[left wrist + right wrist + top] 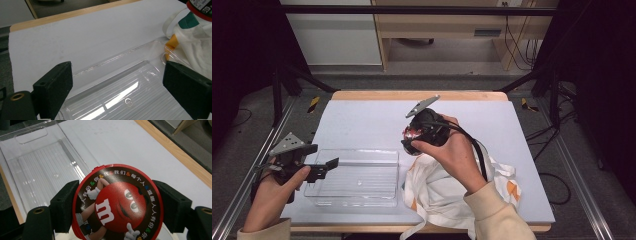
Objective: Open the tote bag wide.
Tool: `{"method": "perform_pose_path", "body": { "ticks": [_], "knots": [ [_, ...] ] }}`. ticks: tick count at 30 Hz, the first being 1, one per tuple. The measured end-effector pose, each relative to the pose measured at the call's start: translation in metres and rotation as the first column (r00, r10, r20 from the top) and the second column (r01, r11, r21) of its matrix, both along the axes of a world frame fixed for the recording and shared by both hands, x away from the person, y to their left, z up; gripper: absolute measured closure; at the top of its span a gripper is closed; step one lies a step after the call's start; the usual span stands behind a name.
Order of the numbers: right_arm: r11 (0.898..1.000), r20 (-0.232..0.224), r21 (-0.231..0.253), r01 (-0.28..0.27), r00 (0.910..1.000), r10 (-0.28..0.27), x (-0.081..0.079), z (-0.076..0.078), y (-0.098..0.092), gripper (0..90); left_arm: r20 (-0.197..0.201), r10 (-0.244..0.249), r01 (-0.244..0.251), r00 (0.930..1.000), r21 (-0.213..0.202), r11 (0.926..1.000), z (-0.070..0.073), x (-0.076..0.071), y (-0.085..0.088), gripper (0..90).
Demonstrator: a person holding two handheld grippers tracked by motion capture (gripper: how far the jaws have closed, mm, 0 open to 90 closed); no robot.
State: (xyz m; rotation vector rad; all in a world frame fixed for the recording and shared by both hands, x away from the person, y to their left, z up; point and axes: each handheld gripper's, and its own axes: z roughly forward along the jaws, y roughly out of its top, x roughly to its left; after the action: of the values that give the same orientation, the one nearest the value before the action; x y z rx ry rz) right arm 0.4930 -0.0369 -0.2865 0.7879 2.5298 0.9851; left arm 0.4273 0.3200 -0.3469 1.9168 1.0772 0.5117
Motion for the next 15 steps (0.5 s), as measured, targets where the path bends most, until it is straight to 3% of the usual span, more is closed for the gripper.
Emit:
{"method": "perform_pose_path", "body": {
  "ticks": [15],
  "knots": [
    [0.999, -0.006, -0.012, -0.036, 0.9993, 0.036, 0.004, -0.009, 0.028, 25.7, -0.001, 0.013, -0.013, 0.9999, 0.0, 0.9999, 0.001, -0.001, 0.009, 9.2]
  ]
}}
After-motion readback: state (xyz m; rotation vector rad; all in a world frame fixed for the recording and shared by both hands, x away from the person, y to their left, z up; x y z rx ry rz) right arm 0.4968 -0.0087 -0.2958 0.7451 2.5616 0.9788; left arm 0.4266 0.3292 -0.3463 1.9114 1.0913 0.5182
